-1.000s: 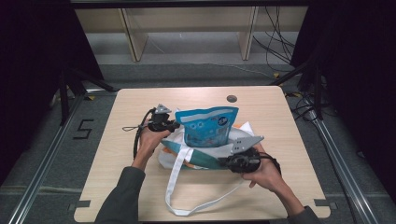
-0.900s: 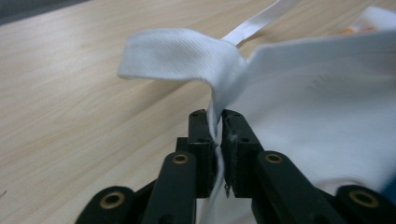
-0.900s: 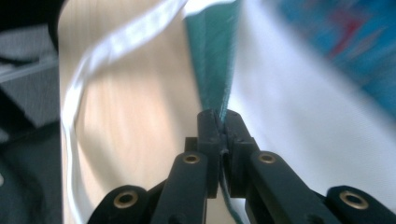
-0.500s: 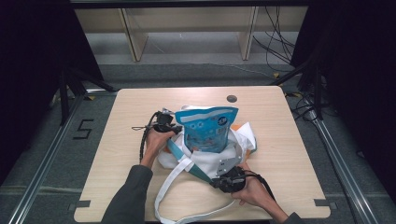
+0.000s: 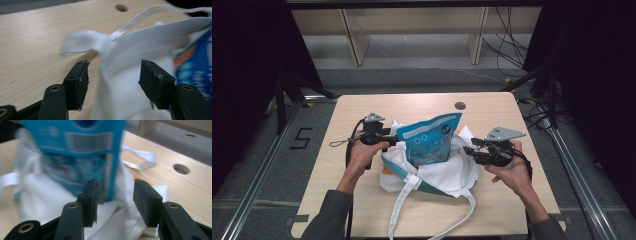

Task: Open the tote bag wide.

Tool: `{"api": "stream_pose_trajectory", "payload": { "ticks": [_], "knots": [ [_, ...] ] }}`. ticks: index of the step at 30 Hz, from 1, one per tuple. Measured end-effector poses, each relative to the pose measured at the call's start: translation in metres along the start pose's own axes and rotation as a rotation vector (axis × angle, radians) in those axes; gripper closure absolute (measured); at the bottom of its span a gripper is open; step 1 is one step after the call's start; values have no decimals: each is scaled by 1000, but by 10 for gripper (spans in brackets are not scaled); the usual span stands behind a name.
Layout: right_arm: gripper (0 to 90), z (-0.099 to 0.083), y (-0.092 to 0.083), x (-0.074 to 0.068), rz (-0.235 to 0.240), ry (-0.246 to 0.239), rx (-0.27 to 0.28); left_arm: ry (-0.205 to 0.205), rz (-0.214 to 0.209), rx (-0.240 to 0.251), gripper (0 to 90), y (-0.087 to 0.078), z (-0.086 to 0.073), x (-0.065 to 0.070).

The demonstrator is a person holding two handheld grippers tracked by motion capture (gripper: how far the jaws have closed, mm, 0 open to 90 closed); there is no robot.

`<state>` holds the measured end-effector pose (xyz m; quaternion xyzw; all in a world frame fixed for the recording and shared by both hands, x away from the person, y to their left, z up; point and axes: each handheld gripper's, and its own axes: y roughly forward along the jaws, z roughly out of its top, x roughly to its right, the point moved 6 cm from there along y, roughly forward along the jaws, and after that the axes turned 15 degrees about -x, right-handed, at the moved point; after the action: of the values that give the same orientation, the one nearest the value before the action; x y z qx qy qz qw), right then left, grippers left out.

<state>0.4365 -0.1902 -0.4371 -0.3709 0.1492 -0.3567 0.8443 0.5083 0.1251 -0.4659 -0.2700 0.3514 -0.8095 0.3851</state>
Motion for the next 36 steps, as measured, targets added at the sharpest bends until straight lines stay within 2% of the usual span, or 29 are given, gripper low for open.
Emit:
{"api": "stream_pose_trajectory", "payload": {
  "ticks": [1, 2, 3, 4, 5, 6, 7, 8, 9, 10, 11, 12, 13, 14, 16, 17, 18, 19, 21, 24, 26, 27, 28, 29, 31, 34, 35, 36],
  "knots": [
    [558, 0, 0, 0, 0, 0, 0, -43, -2, 5, 384, 2, 2, -5],
    [553, 0, 5, 3, 0, 20, -22, -75, -29, 20, 378, 0, 3, -7],
    [549, 1, 10, 7, -15, 24, -17, -107, -60, 56, 384, -4, 5, -6],
    [548, 2, 14, 10, -20, 22, -20, -101, -61, 72, 387, -11, 5, -6],
    [551, 4, 20, 12, -3, 18, -33, -61, -7, 90, 376, -27, 2, -2],
    [556, 4, 22, 11, -1, 27, -42, -32, 21, 99, 374, -37, -1, 3],
    [558, 6, 24, 14, -13, 5, -44, -21, 16, 117, 376, -45, -5, 9],
    [558, 6, 24, 14, -13, 5, -44, -21, 16, 117, 384, -45, -5, 9],
    [557, 6, 26, 13, -15, 13, -54, -11, 6, 134, 384, -54, -11, 18],
    [562, 9, 27, 16, -28, 2, -47, -8, 1, 132, 400, -58, -18, 26],
    [572, 10, 28, 16, -20, 17, -41, -2, -13, 118, 411, -59, -25, 33],
    [575, 10, 29, 16, -17, 18, -50, 14, -29, 105, 407, -59, -35, 41],
    [584, 10, 31, 20, -30, 12, -42, 9, -46, 89, 403, -56, -46, 51],
    [587, 10, 32, 21, -31, 4, -45, 17, -59, 80, 402, -45, -65, 67],
    [596, 9, 34, 21, -37, 2, -49, 28, -50, 69, 397, -41, -69, 69],
    [600, 9, 35, 20, -31, 19, -50, 32, -47, 53, 395, -34, -72, 72],
    [601, 8, 35, 19, -21, 23, -64, 49, -17, 9, 381, -24, -77, 71],
    [602, 8, 36, 20, -25, 15, -71, 38, -9, 4, 372, -19, -78, 70],
    [604, 8, 37, 20, -31, 18, -71, -12, -31, -25, 371, -4, -83, 68],
    [604, 8, 38, 20, -31, 10, -60, -27, -47, -63, 358, 8, -88, 69],
    [605, 8, 40, 21, -20, 14, -74, 8, -4, -58, 401, 15, -89, 69],
    [607, 9, 42, 21, -27, 20, -62, 49, 10, -34, 468, 20, -89, 72],
    [612, 9, 43, 21, -25, 11, -66, 70, 17, -39, 566, 22, -89, 72],
    [632, 10, 44, 21, -27, 5, -61, 109, 34, -49, 646, 24, -90, 73],
    [727, 13, 45, 24, -38, -20, -54, 160, 48, -53, 703, 25, -90, 74],
    [863, 21, 50, 34, -135, -73, -34, 191, 63, -51, 787, 24, -92, 70],
    [871, 23, 51, 37, -153, -85, -39, 228, 75, -64, 797, 23, -93, 66],
    [877, 25, 54, 41, -173, -87, -46, 233, 83, -63, 807, 23, -92, 63]
  ]
}}
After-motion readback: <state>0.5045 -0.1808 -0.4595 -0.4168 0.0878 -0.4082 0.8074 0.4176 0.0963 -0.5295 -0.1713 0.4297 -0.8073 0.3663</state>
